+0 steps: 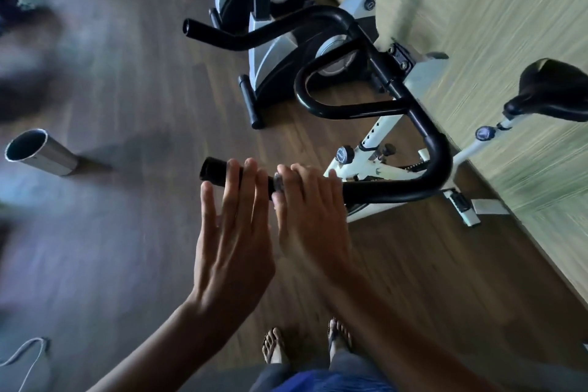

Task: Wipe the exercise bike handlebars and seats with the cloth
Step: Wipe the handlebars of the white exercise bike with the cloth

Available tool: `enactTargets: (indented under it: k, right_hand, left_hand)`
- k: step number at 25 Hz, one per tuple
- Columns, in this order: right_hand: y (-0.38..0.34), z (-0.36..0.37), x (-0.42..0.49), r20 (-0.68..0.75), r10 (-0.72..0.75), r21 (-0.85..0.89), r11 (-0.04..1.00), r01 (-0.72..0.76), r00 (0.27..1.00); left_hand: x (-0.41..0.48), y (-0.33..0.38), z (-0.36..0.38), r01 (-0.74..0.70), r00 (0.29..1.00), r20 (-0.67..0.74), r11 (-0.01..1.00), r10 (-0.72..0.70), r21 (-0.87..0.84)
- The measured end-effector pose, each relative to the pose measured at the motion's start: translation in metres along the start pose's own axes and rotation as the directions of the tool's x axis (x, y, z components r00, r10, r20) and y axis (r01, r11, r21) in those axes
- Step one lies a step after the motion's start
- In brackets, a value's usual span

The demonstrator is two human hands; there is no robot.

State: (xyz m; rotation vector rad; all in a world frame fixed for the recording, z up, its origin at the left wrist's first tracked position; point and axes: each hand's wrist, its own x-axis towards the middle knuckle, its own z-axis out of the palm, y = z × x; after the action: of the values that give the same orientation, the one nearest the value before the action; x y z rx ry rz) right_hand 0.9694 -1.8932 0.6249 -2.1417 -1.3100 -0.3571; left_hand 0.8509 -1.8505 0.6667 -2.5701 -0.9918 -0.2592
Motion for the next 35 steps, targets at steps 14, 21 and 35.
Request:
enactTargets:
  k: [14,21,35]
  right_hand:
    - [0.059,-0.027,-0.010,-0.091,0.147,0.072,0.987,-0.141,0.985]
    - [0.094,-0.039,-0.011,-0.138,0.077,0.100,0.993,-0.063,0.987]
    - [0.115,-0.033,-0.010,-0.238,0.183,0.235,0.964,-0.126,0.954]
  left_hand:
    - [0.003,0.044,0.024,-0.097,0.995,-0.011,0.961,0.098,-0.260]
    - [0.010,0.059,0.030,-0.094,0.995,-0.054,0.944,0.081,-0.317]
    - [0.015,0.059,0.024,-0.084,0.993,-0.117,0.873,0.031,-0.481]
